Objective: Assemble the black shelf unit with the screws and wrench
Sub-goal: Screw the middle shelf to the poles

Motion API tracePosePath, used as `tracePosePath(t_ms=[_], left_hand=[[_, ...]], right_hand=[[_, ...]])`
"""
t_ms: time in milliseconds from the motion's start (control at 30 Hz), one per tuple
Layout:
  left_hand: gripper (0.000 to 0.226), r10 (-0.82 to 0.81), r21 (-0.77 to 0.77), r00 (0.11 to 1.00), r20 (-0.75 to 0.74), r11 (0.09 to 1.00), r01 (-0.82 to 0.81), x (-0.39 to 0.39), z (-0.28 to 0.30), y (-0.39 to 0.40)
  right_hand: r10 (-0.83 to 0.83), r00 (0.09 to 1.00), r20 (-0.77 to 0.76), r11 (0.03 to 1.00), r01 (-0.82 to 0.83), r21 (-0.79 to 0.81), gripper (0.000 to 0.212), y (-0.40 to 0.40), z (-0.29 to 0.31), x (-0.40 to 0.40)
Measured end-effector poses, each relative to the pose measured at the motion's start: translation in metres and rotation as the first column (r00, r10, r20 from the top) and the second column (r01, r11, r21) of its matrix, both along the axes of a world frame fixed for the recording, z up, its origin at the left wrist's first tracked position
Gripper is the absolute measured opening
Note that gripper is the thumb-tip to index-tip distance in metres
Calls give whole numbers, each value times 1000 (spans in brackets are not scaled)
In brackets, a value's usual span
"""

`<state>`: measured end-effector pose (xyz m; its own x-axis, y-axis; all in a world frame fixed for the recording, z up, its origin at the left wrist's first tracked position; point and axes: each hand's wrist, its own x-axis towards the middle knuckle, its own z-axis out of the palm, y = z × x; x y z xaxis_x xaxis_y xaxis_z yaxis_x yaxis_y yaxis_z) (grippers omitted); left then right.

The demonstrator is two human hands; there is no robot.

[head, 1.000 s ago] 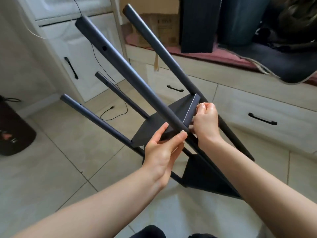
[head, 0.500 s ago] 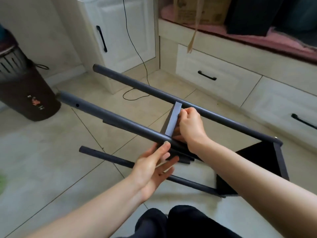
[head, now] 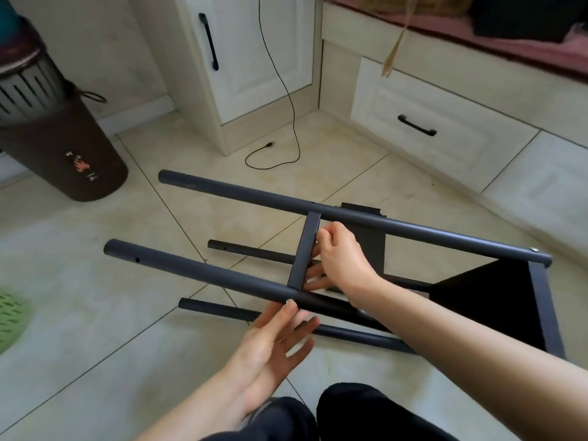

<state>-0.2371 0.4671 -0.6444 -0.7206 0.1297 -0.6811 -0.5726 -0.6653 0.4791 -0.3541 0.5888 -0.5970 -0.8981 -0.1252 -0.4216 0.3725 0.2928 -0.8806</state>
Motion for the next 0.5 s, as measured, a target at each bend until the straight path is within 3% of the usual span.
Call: tracePosePath(t_ms=[333,500], left_hand=[[12,103,21,994,26,994,-103,36,-15,-20],[16,114,-1,993,37,993,-115,46,-10,-31]], right_hand=[[104,989,-103,993,-97,69,19,-34,-8,30],[64,992,-105,992,-52,113,17,-48,-9,39]])
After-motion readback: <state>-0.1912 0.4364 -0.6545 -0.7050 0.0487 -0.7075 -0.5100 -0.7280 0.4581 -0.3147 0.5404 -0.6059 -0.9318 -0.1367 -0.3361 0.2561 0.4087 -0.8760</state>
